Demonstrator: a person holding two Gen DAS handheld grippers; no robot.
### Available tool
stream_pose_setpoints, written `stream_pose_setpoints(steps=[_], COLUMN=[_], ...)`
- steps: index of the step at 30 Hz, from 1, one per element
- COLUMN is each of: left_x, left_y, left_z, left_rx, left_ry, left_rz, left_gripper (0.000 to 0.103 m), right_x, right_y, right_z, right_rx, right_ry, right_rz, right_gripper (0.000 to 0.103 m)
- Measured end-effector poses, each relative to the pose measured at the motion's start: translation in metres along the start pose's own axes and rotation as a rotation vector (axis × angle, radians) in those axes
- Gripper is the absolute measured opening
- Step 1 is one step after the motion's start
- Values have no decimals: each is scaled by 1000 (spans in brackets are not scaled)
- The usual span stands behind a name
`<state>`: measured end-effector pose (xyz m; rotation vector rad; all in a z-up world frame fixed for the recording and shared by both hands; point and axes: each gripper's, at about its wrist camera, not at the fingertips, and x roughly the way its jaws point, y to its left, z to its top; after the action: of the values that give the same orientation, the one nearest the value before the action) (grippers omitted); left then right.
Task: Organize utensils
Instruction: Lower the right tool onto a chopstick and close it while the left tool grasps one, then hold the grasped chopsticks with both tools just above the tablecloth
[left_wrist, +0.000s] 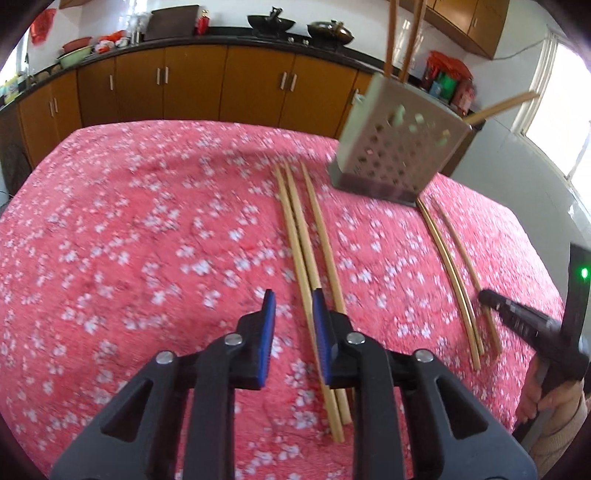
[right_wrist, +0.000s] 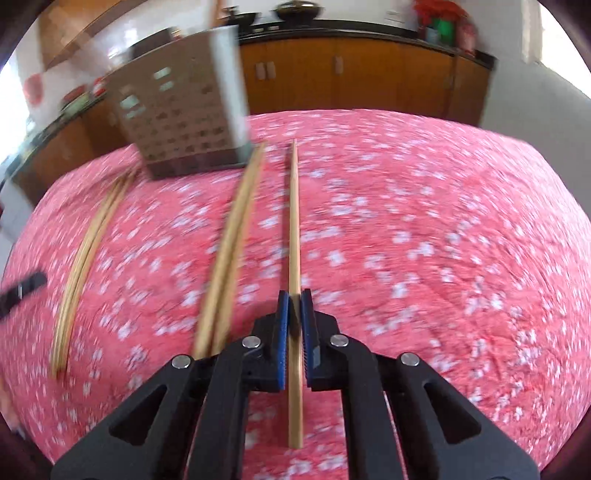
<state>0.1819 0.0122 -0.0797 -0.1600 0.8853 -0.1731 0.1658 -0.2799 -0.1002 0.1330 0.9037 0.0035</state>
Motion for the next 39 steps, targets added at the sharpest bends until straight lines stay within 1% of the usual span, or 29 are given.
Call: stream_pose_setpoints(steps=[3, 6, 8, 10, 17, 21, 26, 27, 29, 33, 39], left_x=[6, 15, 17, 22, 21, 27, 33, 33, 34, 35, 33], left_y=[-8, -14, -18, -19, -21, -3, 41, 45, 55, 62, 61], left_z=[-3, -6, -8, -9, -11, 4, 29, 31, 36, 36, 37], left_rx=[24, 59, 76, 79, 101, 63, -29, -38, -52, -48, -54], left_ry=[22, 55, 45, 64, 47, 40, 24, 21, 13, -2, -3], left_rz=[2, 28, 55, 72, 104, 159, 236, 242, 248, 246, 240], left_gripper=[18, 15, 15, 14, 10, 9, 10, 11, 11, 11, 11], right_x=[0, -1, -1, -2, -16, -16, -2, 2, 7, 15, 18], right_y=[-7, -8, -7, -8, -1, -6, -17, -18, -19, -21, -24], right_z=[0, -1, -2, -1, -13, -11, 4, 8, 14, 23, 26], right_rx=[7, -4, -6, -12, -58, -57, -20, -16, -14, -18, -8], right_ry=[-1, -7, -9, -11, -16, -23, -33, -35, -40, -55, -55], right_rz=[0, -4, -6, -6, 21, 8, -29, -39, -49, -71, -57], right_gripper=[8, 8, 8, 8, 8, 8, 8, 8, 8, 8, 8])
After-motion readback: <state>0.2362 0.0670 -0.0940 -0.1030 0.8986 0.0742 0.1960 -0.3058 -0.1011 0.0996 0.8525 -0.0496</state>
